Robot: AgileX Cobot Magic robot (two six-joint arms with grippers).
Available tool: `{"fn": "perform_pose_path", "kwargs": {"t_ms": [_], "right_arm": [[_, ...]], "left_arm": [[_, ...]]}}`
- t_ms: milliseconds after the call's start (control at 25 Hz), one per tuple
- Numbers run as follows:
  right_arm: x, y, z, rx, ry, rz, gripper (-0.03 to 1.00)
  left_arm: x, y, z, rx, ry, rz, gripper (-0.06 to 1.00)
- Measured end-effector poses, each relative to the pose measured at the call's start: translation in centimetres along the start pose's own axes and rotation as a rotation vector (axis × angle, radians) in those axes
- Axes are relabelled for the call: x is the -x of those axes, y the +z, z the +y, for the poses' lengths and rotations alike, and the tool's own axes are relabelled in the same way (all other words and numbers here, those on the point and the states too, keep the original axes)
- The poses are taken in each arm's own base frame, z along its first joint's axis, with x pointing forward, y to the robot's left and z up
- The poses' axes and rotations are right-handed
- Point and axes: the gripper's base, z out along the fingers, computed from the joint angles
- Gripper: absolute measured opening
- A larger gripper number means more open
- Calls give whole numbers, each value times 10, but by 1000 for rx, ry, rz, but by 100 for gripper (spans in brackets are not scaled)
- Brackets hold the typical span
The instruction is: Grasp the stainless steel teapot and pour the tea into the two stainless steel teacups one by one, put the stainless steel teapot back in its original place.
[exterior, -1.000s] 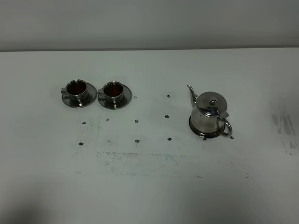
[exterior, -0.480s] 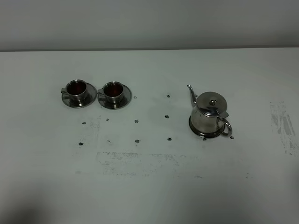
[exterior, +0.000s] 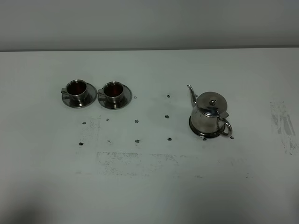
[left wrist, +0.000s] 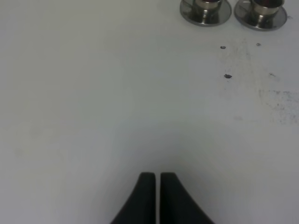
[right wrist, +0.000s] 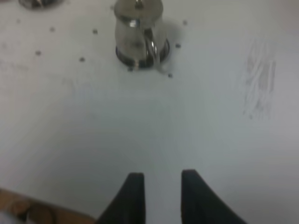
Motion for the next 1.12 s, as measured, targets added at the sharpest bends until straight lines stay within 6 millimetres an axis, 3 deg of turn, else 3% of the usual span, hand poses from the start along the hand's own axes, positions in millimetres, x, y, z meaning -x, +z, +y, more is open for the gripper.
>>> {"fn": "perform_pose_path", "kwargs": {"t_ms": [1120], "right_arm": [[-7,-5,2,-45,20,-58,18]], "left_arm": [[0,0,0,0,0,0,6]]}}
